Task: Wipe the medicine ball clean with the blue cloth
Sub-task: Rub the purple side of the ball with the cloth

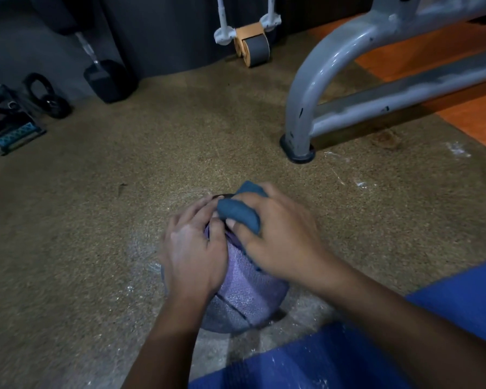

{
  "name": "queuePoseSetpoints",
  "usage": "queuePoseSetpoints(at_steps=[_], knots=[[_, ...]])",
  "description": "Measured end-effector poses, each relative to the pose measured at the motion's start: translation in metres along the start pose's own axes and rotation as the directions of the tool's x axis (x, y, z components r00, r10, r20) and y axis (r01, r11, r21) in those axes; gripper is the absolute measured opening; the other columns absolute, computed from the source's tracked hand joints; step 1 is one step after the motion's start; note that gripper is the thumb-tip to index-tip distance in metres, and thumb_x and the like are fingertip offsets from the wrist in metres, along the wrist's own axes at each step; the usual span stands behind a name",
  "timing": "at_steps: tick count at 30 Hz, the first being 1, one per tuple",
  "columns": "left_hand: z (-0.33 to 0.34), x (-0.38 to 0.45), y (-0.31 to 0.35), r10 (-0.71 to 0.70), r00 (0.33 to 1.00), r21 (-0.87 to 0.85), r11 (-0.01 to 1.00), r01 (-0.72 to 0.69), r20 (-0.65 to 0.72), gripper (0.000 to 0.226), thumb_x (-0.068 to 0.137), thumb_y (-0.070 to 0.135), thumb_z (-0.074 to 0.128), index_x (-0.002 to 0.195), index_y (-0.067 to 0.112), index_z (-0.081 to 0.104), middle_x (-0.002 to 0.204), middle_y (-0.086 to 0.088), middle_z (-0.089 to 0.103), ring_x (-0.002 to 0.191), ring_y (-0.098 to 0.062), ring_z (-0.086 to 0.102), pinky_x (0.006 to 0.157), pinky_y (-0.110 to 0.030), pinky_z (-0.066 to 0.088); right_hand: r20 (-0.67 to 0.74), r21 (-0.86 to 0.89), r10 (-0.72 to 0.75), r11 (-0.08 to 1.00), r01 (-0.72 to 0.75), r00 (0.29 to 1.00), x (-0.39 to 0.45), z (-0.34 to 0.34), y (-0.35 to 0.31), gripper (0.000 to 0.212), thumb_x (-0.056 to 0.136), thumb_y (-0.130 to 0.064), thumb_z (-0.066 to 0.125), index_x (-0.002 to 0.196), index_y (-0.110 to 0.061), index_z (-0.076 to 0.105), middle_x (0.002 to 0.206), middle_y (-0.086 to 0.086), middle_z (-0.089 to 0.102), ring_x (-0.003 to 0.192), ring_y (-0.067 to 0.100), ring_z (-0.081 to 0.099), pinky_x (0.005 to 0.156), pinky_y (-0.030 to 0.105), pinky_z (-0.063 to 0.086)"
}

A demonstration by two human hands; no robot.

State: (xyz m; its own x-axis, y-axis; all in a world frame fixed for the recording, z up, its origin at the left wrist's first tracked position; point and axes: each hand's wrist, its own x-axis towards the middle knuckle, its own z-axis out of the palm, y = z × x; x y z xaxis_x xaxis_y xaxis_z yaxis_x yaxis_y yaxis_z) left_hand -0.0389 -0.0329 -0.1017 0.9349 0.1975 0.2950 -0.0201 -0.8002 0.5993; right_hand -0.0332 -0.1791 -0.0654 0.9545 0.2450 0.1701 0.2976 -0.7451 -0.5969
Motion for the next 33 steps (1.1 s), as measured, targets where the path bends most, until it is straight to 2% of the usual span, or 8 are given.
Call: queuePoseSetpoints(at_steps=[7,10,14,17,21,25,28,33], knots=[[0.009,0.005,0.001,-0.065,0.997,0.039,0.997,0.066,-0.030,0.053,0.088,0.050,0.029,0.122,0.037,0.067,0.132,0.017,0.061,0.127,-0.015,0.050,0.110,-0.047,0.032,0.095,0.292,0.404,0.862,-0.414,0.910,0.048,0.008,0.053,0.016,0.083,-0.042,0.064,0.084,-0.027,0.066,0.087,-0.003,0.071,0.089,0.026,0.068,0.084,0.040,0.054],[0.012,0.010,0.000,-0.077,0.996,0.013,0.997,0.078,-0.034,0.054,0.086,0.049,0.029,0.118,0.034,0.070,0.128,0.014,0.064,0.123,-0.018,0.054,0.106,-0.048,0.038,-0.008,0.166,0.267,0.951,-0.262,0.964,0.019,0.009,0.033,0.035,0.080,-0.051,0.056,0.106,-0.030,0.067,0.105,-0.003,0.065,0.097,0.026,0.064,0.087,0.040,0.052],[0.007,0.015,-0.004,-0.120,0.992,-0.055,0.991,0.118,-0.029,0.054,0.084,0.049,0.030,0.117,0.034,0.070,0.127,0.016,0.064,0.121,-0.017,0.055,0.104,-0.046,0.041,-0.105,0.145,0.010,0.989,0.005,0.994,-0.020,0.014,0.000,0.036,0.087,-0.047,0.055,0.121,-0.037,0.058,0.123,-0.003,0.051,0.100,0.026,0.062,0.085,0.041,0.052],[0.004,0.012,-0.007,-0.140,0.989,-0.045,0.989,0.139,-0.042,0.049,0.087,0.047,0.033,0.119,0.038,0.068,0.131,0.018,0.061,0.124,-0.016,0.053,0.105,-0.045,0.040,-0.124,0.188,0.138,0.976,-0.113,0.983,0.002,0.021,0.022,0.036,0.086,-0.048,0.054,0.119,-0.034,0.062,0.117,-0.002,0.057,0.103,0.026,0.061,0.087,0.041,0.050],[0.005,0.012,-0.006,-0.175,0.982,-0.022,0.984,0.174,-0.063,0.052,0.086,0.049,0.030,0.120,0.038,0.067,0.133,0.016,0.060,0.127,-0.017,0.051,0.107,-0.047,0.038,-0.075,0.289,0.333,0.909,-0.299,0.940,0.028,0.025,0.046,0.017,0.087,-0.045,0.059,0.089,-0.029,0.062,0.097,-0.001,0.061,0.094,0.027,0.063,0.083,0.040,0.051],[0.005,0.011,-0.001,-0.197,0.977,0.013,0.980,0.199,-0.084,0.052,0.086,0.047,0.029,0.120,0.037,0.067,0.132,0.016,0.060,0.123,-0.019,0.053,0.104,-0.045,0.040,-0.120,0.158,0.159,0.978,-0.139,0.980,-0.004,0.022,0.017,0.042,0.085,-0.049,0.054,0.123,-0.033,0.062,0.124,-0.002,0.053,0.105,0.027,0.061,0.090,0.041,0.050],[0.001,0.005,0.001,-0.199,0.977,-0.010,0.980,0.199,-0.079,0.055,0.086,0.048,0.028,0.122,0.035,0.066,0.133,0.016,0.060,0.124,-0.018,0.051,0.105,-0.046,0.040,-0.144,0.124,-0.006,0.992,0.024,0.990,-0.022,0.022,0.001,0.039,0.087,-0.047,0.056,0.124,-0.036,0.059,0.127,-0.004,0.049,0.103,0.022,0.061,0.085,0.039,0.052],[-0.004,0.002,0.004,-0.222,0.968,0.008,0.974,0.225,-0.120,0.049,0.088,0.045,0.033,0.124,0.038,0.065,0.135,0.018,0.058,0.124,-0.018,0.050,0.104,-0.043,0.040,-0.112,0.348,0.247,0.917,-0.195,0.963,0.020,0.022,0.034,0.030,0.079,-0.052,0.055,0.100,-0.034,0.066,0.101,0.000,0.064,0.091,0.028,0.065,0.083,0.045,0.054]])
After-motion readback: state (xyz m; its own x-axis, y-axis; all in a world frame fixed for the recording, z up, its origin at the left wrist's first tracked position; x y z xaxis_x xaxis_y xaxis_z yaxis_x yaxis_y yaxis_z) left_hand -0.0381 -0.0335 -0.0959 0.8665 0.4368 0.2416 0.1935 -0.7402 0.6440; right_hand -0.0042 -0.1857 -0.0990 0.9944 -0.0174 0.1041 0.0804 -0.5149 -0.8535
